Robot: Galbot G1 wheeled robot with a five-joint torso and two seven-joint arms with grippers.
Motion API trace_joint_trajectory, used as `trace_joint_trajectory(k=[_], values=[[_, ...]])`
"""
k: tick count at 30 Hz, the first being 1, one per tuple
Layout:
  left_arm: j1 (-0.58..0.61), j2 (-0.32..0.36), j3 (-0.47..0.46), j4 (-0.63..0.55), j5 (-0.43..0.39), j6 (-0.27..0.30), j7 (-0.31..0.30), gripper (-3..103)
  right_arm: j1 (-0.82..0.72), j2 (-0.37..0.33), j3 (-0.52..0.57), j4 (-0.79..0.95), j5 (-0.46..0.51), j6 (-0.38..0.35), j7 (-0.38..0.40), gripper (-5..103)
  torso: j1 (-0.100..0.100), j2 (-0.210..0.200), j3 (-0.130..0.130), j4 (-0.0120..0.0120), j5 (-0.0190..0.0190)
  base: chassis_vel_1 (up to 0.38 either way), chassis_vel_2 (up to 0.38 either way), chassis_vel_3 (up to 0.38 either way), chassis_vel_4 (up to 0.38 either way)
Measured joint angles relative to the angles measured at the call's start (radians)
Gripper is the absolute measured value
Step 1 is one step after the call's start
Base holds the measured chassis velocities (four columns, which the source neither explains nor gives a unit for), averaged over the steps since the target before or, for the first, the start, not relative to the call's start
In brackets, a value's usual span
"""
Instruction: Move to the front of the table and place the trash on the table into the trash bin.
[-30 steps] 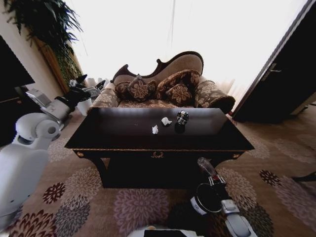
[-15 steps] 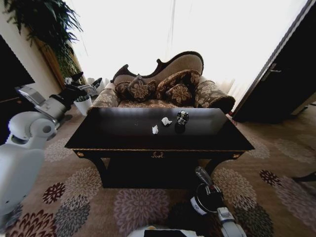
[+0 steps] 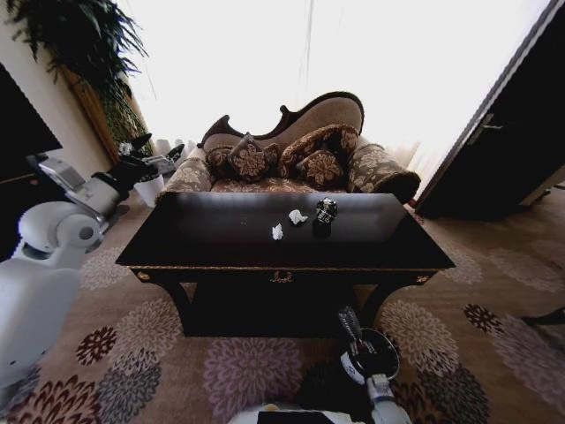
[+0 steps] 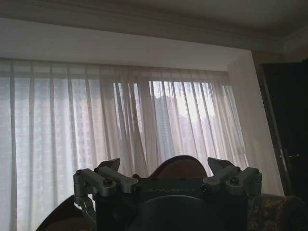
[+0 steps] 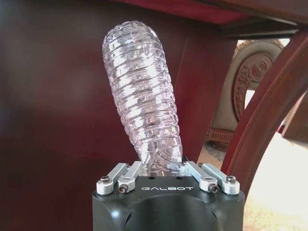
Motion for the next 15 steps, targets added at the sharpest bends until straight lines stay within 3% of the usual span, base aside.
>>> trace_joint_trajectory(k=[15], values=[[0.007,0.055,-0.021,0.016,-0.020,0.000,0.001,100,0.223,0.007,0.025,-0.193,0.038,0.006,-0.013,25,0.000,0.000,0.000,0.0002,0.0001,0.000,0.000,0.000,0.000]])
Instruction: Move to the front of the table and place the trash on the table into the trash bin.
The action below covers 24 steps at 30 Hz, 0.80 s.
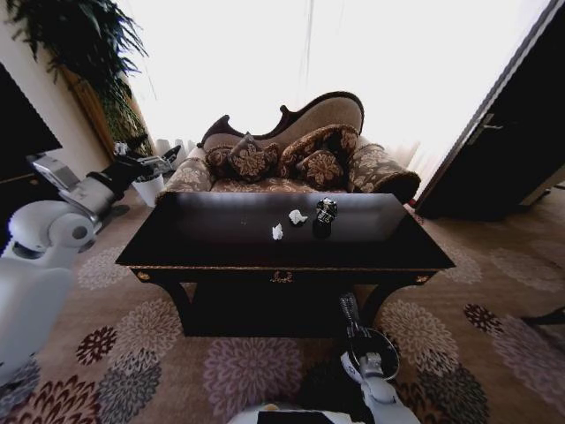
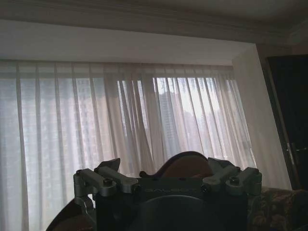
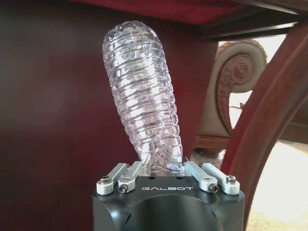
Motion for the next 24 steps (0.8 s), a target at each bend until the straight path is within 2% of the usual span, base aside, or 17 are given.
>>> trace_joint_trajectory(k=[5,16,24], values=[[-0.003,0.003,-0.002,0.005,-0.003,0.000,0.002,100,0.019,-0.013,0.008,-0.026,0.005,-0.006,0.001,25,0.000,0.000,0.000,-0.0003,0.0000,0.000,0.000,0.000,0.000],[-0.012,-0.020,0.010,0.005,-0.001,-0.001,0.006,100,-0.055,-0.064,0.049,0.010,-0.017,-0.010,0.000,25,0.000,0.000,0.000,-0.0004,0.0000,0.000,0.000,0.000,0.000],[-0.008,-0.015,0.007,-0.005,-0.003,-0.002,0.009,100,-0.027,-0.056,0.059,-0.041,-0.019,-0.010,-0.006,25,0.000,0.000,0.000,-0.0002,0.0000,0.000,0.000,0.000,0.000]])
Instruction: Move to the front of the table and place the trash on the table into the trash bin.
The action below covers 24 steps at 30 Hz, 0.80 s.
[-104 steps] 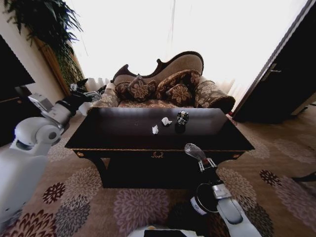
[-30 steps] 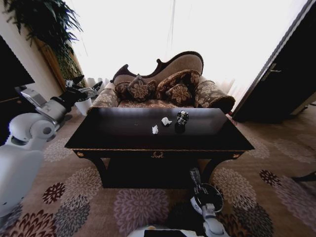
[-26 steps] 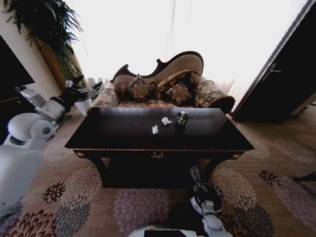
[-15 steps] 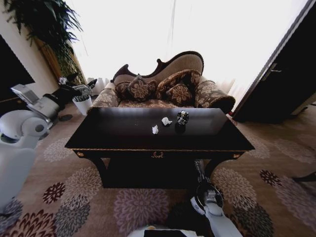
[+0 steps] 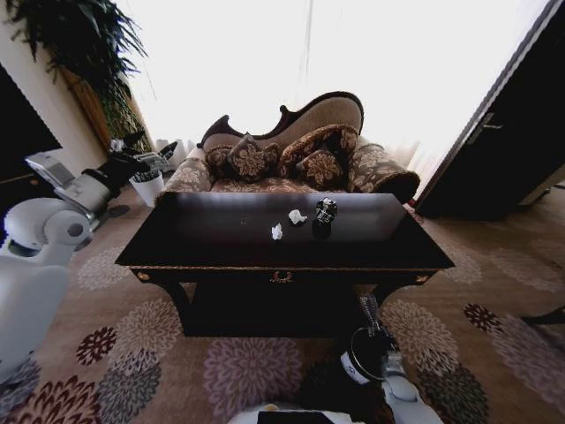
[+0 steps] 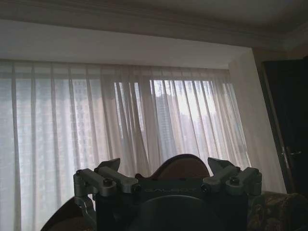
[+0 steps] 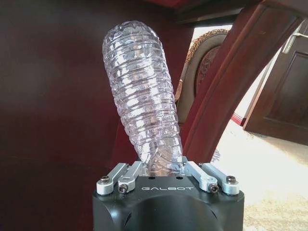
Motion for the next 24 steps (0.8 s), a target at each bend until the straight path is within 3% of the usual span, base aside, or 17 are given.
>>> trace_joint_trajectory(k=[9,24], values=[[0.006,0.024,-0.026,0.003,-0.015,-0.001,0.007,100,0.016,-0.009,0.010,-0.032,-0.015,-0.015,0.006,25,0.000,0.000,0.000,0.0001,-0.0001,0.000,0.000,0.000,0.000],[0.001,0.005,-0.010,0.002,-0.012,-0.002,0.010,100,-0.014,-0.034,0.046,-0.030,-0.012,-0.022,0.006,25,0.000,0.000,0.000,-0.0001,0.0000,0.000,0.000,0.000,0.000]])
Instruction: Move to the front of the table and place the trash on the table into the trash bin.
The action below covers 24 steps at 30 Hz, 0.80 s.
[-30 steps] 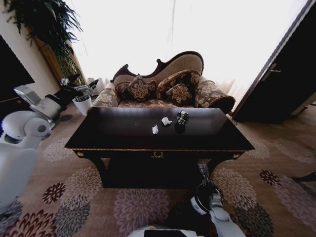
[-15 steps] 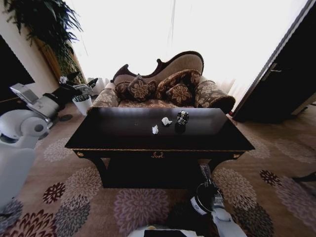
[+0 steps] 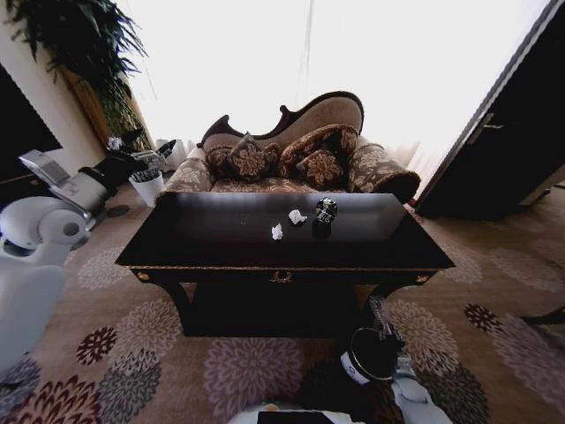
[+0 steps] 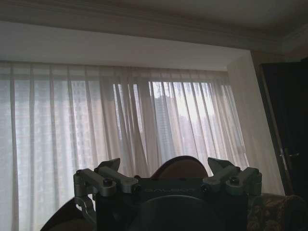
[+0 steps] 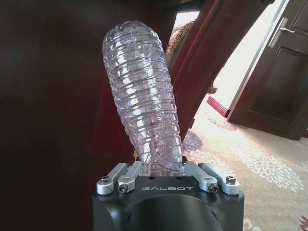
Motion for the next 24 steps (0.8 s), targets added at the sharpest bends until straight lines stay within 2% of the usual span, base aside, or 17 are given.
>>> trace_joint_trajectory(k=[24], values=[[-0.001,0.000,0.001,0.000,0.002,0.000,0.002,100,-0.023,-0.015,0.018,0.000,-0.006,-0.012,-0.001,25,0.000,0.000,0.000,0.0001,0.0000,0.000,0.000,0.000,0.000]])
